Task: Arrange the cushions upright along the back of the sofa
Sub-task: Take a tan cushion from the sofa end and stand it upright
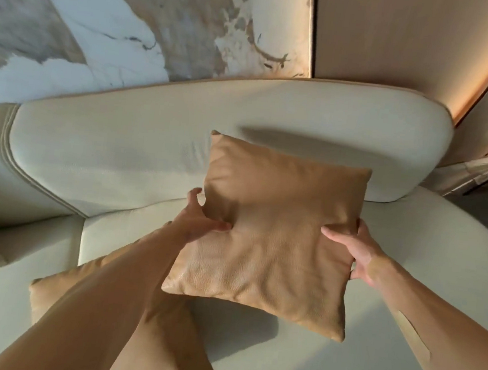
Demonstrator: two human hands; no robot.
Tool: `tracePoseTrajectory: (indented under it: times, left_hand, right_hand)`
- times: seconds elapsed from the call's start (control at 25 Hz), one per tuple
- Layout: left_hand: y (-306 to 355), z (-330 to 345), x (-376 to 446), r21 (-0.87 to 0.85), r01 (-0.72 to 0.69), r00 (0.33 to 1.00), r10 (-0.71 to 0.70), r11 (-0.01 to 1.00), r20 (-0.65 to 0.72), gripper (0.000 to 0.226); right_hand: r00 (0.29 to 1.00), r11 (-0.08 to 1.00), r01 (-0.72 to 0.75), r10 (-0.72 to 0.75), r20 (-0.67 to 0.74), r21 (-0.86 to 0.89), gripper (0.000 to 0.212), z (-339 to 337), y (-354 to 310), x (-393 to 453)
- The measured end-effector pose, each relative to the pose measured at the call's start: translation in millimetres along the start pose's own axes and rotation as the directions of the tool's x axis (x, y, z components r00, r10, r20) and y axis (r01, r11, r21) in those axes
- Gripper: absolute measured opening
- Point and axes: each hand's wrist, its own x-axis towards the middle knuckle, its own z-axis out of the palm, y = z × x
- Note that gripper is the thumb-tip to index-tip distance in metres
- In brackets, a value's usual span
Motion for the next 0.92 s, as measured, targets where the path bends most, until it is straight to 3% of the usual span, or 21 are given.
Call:
tracePoseTrajectory:
  times: [0.16,0.28,0.56,0.92]
  left_hand:
    - [44.1,39.9,13.4,-0.096,-0.043,0.999,0.043,0.994,-0.004,0.14]
    - [66.2,73.7,22.4,-0.13,-0.083,0.996,0.077,0.988,-0.055,0.13]
    - [93.8,143.0,48.1,-0.173,-0.145,0.984,0.123,0.974,-0.129,0.124]
    - [94.1,190.1,84.2,-0.168,-0.145,0.988,0.134,0.975,-0.073,0.112]
  right_hand:
    - [0.993,0.993,0.113,-0.112,-0.034,0.019,0.108,-48.5,-30.2,12.1]
    - [0.982,0.982,0.188,-0.186,-0.038,0.034,0.101,-80.5,-45.0,27.1]
    - [0.96,0.963,0.268,-0.267,-0.082,0.003,0.11,-124.8,-59.0,72.6]
    - [0.964,0.968,0.251,-0.251,-0.09,-0.01,0.101,-149.3,-36.3,127.7]
